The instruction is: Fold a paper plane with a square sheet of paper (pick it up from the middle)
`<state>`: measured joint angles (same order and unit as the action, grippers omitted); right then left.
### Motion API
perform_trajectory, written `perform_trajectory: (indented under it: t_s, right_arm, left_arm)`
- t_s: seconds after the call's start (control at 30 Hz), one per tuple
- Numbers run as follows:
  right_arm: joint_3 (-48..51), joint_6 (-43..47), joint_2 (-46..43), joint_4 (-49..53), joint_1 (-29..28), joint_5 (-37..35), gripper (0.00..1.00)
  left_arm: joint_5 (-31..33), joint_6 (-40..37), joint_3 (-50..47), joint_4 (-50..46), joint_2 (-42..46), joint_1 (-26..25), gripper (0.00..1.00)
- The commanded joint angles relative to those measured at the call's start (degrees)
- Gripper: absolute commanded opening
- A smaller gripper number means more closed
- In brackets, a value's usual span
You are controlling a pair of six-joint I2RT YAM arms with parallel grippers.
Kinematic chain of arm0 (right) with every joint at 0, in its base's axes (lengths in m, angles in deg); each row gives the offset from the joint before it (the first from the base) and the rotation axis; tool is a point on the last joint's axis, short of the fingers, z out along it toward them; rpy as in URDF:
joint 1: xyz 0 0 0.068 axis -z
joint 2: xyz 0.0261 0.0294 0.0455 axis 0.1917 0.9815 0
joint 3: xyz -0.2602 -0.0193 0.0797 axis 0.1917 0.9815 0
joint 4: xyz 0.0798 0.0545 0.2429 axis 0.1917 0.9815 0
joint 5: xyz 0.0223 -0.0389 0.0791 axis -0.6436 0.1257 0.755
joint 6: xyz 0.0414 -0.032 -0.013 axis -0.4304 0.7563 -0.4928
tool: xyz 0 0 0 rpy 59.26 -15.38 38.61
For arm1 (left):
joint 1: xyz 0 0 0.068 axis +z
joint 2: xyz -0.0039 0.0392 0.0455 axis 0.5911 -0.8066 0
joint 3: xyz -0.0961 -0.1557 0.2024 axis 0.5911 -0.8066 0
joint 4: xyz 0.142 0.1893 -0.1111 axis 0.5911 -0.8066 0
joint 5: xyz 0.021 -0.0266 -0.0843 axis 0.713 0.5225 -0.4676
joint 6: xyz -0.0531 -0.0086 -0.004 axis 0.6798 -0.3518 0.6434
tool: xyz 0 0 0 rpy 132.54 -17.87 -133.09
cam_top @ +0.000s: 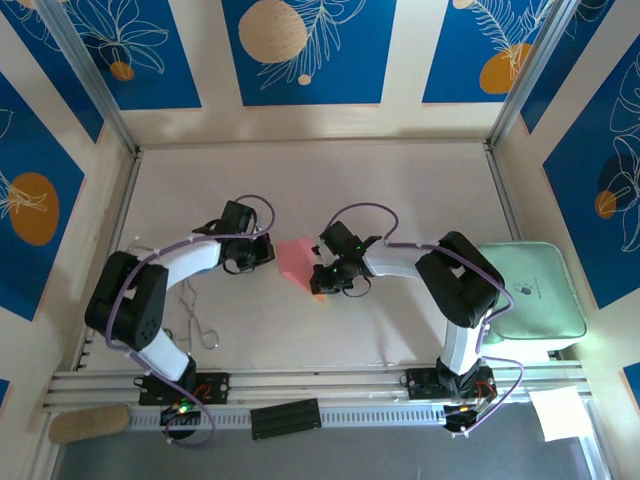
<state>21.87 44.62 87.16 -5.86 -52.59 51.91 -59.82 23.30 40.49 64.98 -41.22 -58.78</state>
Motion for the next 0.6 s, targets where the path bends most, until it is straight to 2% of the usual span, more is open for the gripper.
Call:
perform_trajectory:
  t_s: [0.0,0.23,0.57]
  right_arm:
    - [-0.52,-1.13,3.94,6.38,0.88,-3.74,0.01]
    - [-4.30,-2.89,5.42,4.46,1.38,-0.58,0.02]
    - [-2.13,-2.23,3.04,1.99,2.16,2.81,0.02]
  left_arm:
    - [-2.55,2.82,-0.66,1.72,3.12,-1.55,0.05]
    - [-6.53,10.15,-3.29,11.74,-0.80,-6.72,0.05]
    - [-3.30,10.26,-2.37,10.74,-7.42,-7.77,0.03]
